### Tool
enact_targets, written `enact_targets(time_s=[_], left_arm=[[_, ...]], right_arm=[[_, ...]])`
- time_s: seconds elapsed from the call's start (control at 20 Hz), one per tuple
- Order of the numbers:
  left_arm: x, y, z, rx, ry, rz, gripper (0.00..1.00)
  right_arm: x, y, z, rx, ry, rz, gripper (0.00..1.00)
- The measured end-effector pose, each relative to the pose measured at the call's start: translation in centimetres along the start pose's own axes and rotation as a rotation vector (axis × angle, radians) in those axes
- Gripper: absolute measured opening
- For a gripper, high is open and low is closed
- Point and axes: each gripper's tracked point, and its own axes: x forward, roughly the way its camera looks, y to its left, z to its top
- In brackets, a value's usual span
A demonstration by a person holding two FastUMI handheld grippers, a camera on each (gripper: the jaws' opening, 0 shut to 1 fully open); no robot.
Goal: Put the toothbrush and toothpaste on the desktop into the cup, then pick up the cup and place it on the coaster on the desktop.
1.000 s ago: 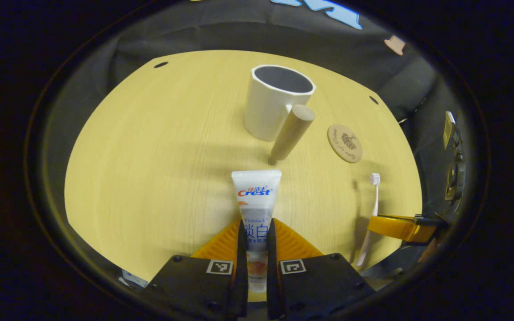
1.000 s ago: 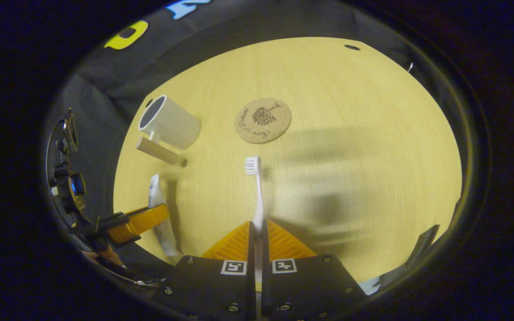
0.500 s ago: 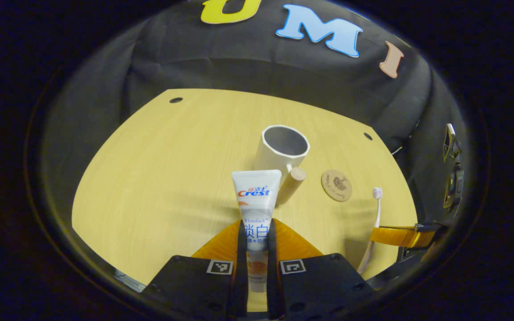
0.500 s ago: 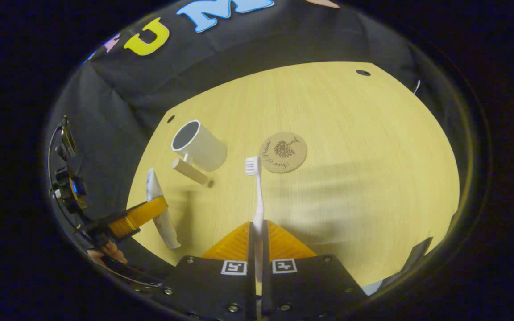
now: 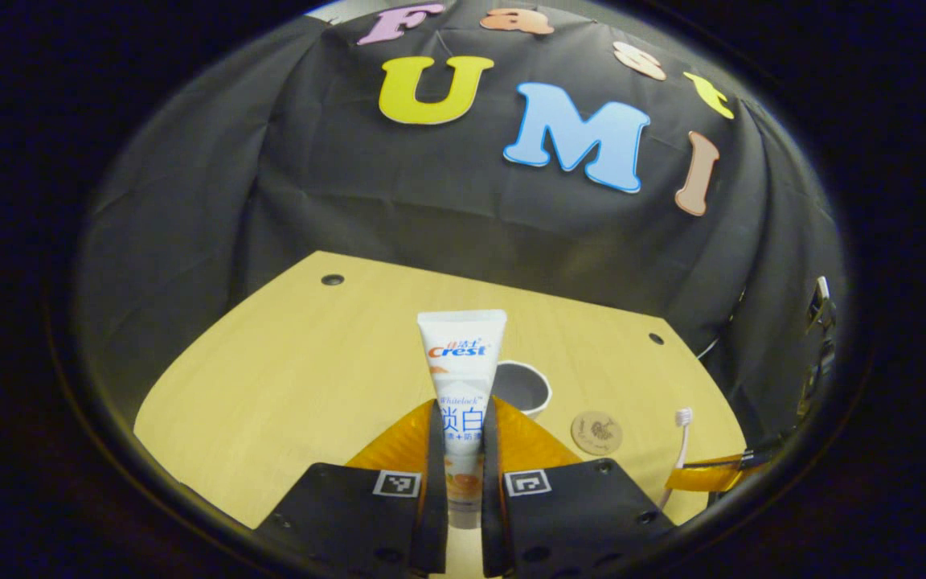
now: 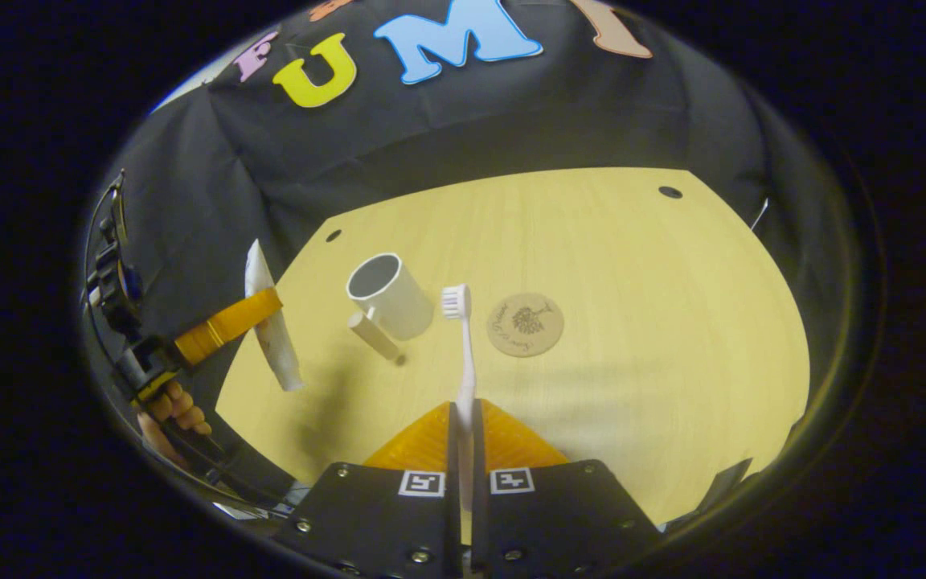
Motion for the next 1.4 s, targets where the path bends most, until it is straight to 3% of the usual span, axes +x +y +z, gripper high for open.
enact_targets(time_s=[0.45, 0.5, 0.95, 1.15, 1.4], left_arm=[[0.1, -1.5, 5.0, 0.0, -0.149, -0.045, 0.24], [-0.1, -1.6, 5.4, 0.001, -0.17, -0.051, 0.24], [3.4, -4.4, 10.4, 0.009, -0.345, -0.149, 0.24], [5.6, -4.9, 10.9, 0.002, -0.37, -0.179, 0.23], [8.6, -6.1, 8.4, 0.036, -0.313, -0.215, 0.23]], right_arm=[[-0.7, 1.6, 2.7, -0.067, -0.125, 0.038, 0.02], [-0.8, 1.6, 2.9, -0.073, -0.131, 0.041, 0.06], [-0.5, 0.9, 3.0, -0.057, -0.145, 0.023, 0.06], [-0.5, 0.0, 2.9, -0.038, -0.144, -0.005, 0.06], [-0.5, -0.8, 2.2, 0.003, -0.123, -0.016, 0.06]])
